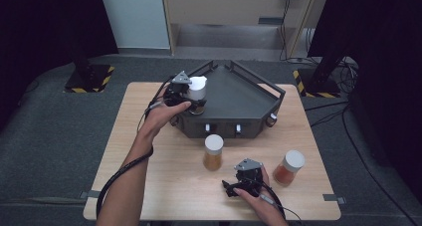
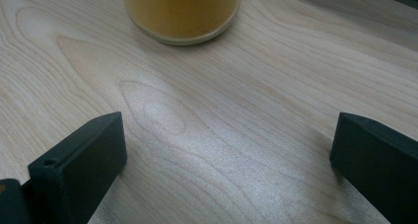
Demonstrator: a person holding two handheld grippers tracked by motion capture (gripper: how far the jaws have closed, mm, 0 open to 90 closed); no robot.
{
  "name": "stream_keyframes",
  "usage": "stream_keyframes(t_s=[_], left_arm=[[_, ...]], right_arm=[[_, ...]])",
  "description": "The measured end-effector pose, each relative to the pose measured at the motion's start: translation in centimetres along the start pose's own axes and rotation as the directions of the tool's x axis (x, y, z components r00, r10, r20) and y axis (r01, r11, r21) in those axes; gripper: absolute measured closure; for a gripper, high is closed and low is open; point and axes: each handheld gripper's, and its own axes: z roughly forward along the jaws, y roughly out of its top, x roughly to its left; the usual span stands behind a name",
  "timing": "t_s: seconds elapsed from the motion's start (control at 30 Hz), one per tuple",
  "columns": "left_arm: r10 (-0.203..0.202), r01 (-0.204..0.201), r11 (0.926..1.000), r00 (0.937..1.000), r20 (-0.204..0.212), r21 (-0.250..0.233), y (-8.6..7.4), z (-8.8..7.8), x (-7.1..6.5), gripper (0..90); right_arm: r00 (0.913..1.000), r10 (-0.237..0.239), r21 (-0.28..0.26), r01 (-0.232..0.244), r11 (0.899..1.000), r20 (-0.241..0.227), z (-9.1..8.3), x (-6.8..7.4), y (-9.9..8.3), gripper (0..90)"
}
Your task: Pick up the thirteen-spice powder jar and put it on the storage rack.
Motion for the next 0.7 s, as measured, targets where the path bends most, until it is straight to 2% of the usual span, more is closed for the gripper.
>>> stream_keyframes(t_s=[0.17,0.3,0.5,0.7], left_arm=[[0.015,-0.015,0.9996,0.9998,-0.01,0.022,0.3,0.2,-0.4,22.3],[0.021,-0.021,0.9997,0.9996,-0.021,0.011,0.3,0.0,-0.8,14.3],[0.027,-0.027,0.9996,0.9992,-0.03,0.003,0.3,-0.7,-1.4,9.1],[0.017,-0.018,0.9997,0.9986,-0.05,-0.019,-0.3,-1.4,-1.7,6.7]], right_arm=[[1.0,0.0,0.0,0.0,1.0,0.0,0.0,0.0,0.0,1.0],[1.0,0.0,0.0,0.0,1.0,0.0,0.0,0.0,0.0,1.0],[1.0,0.0,0.0,0.0,1.0,0.0,0.0,0.0,0.0,1.0],[1.0,0.0,0.0,0.0,1.0,0.0,0.0,0.0,0.0,1.0]])
